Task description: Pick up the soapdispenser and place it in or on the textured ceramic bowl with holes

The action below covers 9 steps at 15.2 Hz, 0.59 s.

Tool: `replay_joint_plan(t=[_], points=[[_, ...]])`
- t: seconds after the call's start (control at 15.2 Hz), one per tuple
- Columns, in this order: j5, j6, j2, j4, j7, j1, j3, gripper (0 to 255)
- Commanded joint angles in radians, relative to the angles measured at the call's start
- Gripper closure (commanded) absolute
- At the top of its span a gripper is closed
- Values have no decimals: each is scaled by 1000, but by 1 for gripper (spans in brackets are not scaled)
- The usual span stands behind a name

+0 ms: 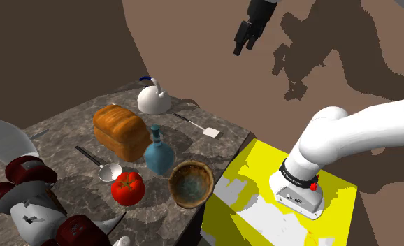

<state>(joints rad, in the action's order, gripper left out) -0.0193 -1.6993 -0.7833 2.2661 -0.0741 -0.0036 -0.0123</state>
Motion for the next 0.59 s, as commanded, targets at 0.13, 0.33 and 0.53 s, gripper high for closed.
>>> replay_joint_plan(t=[0.13,0.33,0.53], points=[[-17,-35,-1,33,45,10,43,0],[-43,-89,9,74,114,26,109,0],[-66,-144,31,103,182,41,177,0]])
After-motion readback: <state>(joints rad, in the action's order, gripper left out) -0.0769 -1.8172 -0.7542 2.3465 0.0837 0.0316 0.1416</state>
